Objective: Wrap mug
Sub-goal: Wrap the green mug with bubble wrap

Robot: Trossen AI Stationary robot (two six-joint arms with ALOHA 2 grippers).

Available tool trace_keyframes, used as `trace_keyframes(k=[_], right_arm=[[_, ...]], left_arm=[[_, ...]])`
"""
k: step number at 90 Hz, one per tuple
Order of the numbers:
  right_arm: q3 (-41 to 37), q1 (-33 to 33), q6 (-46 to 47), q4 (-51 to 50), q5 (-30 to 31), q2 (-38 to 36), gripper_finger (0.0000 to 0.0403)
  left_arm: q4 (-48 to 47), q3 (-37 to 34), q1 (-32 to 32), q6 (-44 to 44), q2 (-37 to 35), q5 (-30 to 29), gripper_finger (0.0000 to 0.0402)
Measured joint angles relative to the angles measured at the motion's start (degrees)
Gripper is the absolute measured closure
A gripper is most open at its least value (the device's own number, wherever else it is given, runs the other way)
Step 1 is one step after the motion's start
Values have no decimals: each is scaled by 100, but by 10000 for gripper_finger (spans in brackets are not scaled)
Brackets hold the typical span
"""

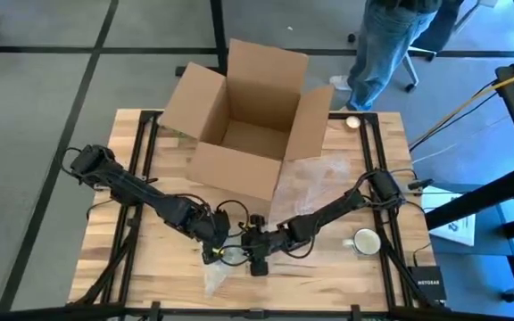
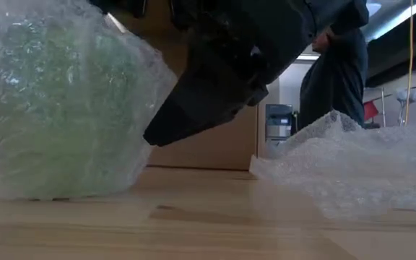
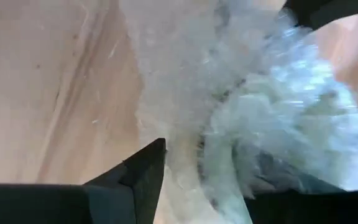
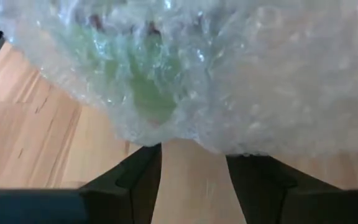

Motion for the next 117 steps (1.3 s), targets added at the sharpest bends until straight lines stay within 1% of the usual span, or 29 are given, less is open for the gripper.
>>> trace_keyframes(k=[11,20,27,35,45,55,64,80,88,99,117], right_arm=[[0,0,0,-1,0,0,237],[0,0,0,1,0,0,237],[0,1,0,2,-2,0,237],[0,0,0,-2,-9,0,237],[0,0,0,-6,-11,0,237],[0,0,0,-14,-12,0,237],[-2,0,0,-18,-11,0,237],[-4,0,0,-23,-13,0,237],[-4,0,0,-19,-14,0,237],[-4,0,0,-21,-15,0,237],[-4,0,0,-62,-15,0,237]], left_arm=[[-565,406,-2,80,-21,-41,231],[-577,612,-20,117,-81,-316,231],[-560,645,-33,165,-90,-570,231],[-292,478,-27,247,-90,-611,231],[387,104,-26,244,-85,-599,231],[873,-259,-35,176,-44,-485,231],[986,-504,-78,46,61,-460,231],[1543,-727,-145,6,348,-467,231],[1701,-727,-153,62,458,-454,231],[1641,-718,-153,59,426,-437,231],[1567,-716,-155,-55,-51,-424,231]])
